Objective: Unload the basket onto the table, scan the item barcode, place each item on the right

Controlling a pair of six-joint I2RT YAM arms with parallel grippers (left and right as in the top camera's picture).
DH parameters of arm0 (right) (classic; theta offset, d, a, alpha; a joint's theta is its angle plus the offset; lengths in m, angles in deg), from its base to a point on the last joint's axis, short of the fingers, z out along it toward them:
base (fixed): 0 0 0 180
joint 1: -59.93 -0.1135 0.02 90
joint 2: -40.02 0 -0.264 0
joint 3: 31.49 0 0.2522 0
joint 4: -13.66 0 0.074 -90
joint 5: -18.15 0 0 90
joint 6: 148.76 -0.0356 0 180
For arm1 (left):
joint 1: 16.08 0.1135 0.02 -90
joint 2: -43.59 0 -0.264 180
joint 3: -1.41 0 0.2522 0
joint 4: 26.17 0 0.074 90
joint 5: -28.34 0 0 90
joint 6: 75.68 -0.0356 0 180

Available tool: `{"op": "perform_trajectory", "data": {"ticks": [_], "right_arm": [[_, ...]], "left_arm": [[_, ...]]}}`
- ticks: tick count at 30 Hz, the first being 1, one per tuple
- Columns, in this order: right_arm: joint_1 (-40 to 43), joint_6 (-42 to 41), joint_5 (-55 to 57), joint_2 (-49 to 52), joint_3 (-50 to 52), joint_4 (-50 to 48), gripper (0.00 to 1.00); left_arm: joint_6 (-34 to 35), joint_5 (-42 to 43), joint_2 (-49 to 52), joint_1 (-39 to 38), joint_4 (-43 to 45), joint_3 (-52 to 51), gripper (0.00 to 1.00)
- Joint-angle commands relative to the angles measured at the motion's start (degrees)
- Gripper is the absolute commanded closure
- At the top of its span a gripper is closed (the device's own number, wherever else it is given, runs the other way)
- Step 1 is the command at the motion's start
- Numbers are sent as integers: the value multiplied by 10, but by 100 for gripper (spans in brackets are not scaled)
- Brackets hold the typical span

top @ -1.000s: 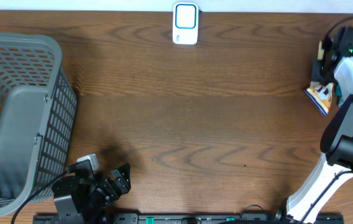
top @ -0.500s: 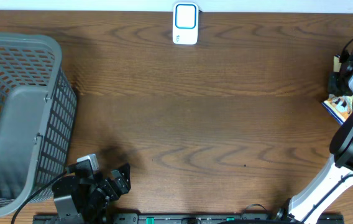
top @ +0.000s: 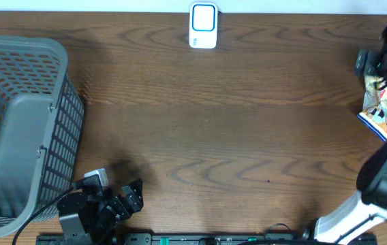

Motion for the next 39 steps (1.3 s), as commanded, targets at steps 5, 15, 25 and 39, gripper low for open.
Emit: {"op": "perform_trajectory", "data": {"ticks": [5, 15, 25, 39], "right_arm": [[-78, -99, -156, -208, -27, -10, 1], [-205, -111, -130, -360, -27, 24, 1], [-207, -111, -120, -436, -27, 86, 1], [-207, -111, -120, -431, -27, 335, 1]], "left_arm": [[-10, 6, -1, 2, -22, -3, 1], [-10, 6, -1, 2, -22, -3, 2], [-10, 6, -1, 2, -22, -3, 2], [-10, 6, -1, 2, -22, -3, 1]]}}
